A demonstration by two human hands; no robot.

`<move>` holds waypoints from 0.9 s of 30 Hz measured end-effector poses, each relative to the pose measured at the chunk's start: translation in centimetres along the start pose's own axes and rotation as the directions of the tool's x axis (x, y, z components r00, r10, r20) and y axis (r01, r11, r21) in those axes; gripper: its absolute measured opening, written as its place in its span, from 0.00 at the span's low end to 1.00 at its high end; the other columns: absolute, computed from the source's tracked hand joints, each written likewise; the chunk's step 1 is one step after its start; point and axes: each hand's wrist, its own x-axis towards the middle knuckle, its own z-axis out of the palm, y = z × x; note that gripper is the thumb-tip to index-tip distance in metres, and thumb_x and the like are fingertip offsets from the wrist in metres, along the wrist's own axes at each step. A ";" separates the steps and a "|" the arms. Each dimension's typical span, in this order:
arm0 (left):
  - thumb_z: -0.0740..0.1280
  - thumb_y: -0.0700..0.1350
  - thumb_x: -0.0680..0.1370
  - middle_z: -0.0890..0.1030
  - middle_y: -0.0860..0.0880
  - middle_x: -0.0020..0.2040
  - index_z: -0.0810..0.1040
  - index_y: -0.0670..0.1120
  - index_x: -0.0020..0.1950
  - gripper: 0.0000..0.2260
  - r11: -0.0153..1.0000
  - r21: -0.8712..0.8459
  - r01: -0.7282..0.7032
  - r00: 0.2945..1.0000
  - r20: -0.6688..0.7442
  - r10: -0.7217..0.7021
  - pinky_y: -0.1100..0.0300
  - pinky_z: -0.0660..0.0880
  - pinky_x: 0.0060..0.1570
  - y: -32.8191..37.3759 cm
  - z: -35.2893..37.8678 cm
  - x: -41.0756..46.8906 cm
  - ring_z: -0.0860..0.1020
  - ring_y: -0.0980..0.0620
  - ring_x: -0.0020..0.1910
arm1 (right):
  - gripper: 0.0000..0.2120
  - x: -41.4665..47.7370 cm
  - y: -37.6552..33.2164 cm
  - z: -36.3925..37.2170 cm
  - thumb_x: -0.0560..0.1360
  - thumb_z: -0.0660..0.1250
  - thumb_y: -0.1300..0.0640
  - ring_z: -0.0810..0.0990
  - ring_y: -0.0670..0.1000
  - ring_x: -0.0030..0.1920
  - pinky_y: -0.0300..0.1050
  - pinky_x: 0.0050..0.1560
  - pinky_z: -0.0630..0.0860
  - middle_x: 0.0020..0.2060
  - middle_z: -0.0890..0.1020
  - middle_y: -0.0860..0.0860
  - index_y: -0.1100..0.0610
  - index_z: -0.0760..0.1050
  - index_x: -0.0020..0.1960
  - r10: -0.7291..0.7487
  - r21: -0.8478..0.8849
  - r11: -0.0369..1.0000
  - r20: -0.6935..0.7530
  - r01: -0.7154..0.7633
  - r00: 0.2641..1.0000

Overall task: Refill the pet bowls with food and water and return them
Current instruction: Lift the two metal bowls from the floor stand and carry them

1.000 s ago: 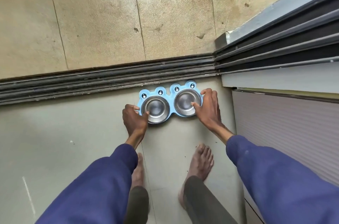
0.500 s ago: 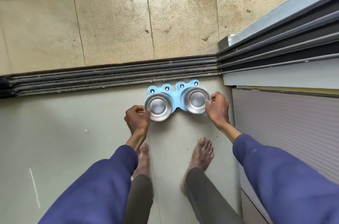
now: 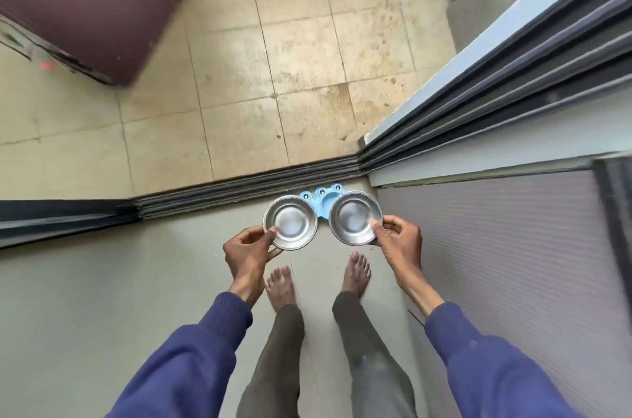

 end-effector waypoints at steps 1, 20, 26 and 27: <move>0.77 0.35 0.74 0.83 0.37 0.46 0.83 0.34 0.52 0.09 1.000 -0.011 -0.019 1.000 0.023 0.019 0.53 0.86 0.42 1.7 -0.6 -1.9 0.83 0.44 0.42 | 0.03 -1.6 -1.9 -1.1 0.74 0.75 0.63 0.83 0.49 0.37 0.40 0.38 0.79 0.39 0.86 0.55 0.61 0.84 0.47 -0.009 0.025 1.000 0.005 0.009 1.000; 0.81 0.38 0.70 0.88 0.38 0.41 0.81 0.38 0.48 0.12 0.987 -0.049 -0.156 0.897 0.411 0.162 0.56 0.84 0.35 17.7 -7.4 -31.7 0.88 0.44 0.37 | 0.02 -29.3 -15.1 -24.0 0.75 0.74 0.65 0.85 0.56 0.42 0.53 0.46 0.83 0.42 0.87 0.63 0.64 0.84 0.47 -0.088 0.412 0.898 -0.181 0.157 0.980; 0.77 0.36 0.74 0.84 0.31 0.47 0.82 0.35 0.51 0.08 0.979 0.087 -0.183 0.840 0.531 0.110 0.43 0.85 0.51 16.5 -2.5 -38.2 0.84 0.35 0.47 | 0.04 -32.7 -9.5 -30.4 0.74 0.74 0.65 0.83 0.54 0.37 0.54 0.41 0.82 0.36 0.85 0.62 0.63 0.83 0.41 0.007 0.448 0.883 -0.309 0.139 0.951; 0.75 0.34 0.75 0.84 0.31 0.48 0.82 0.34 0.51 0.07 0.976 0.098 -0.196 0.823 0.558 0.109 0.44 0.84 0.50 16.1 -1.4 -39.3 0.84 0.34 0.49 | 0.05 -33.2 -8.3 -31.4 0.74 0.74 0.64 0.83 0.54 0.37 0.53 0.40 0.82 0.34 0.84 0.61 0.64 0.82 0.40 0.025 0.452 0.882 -0.331 0.135 0.943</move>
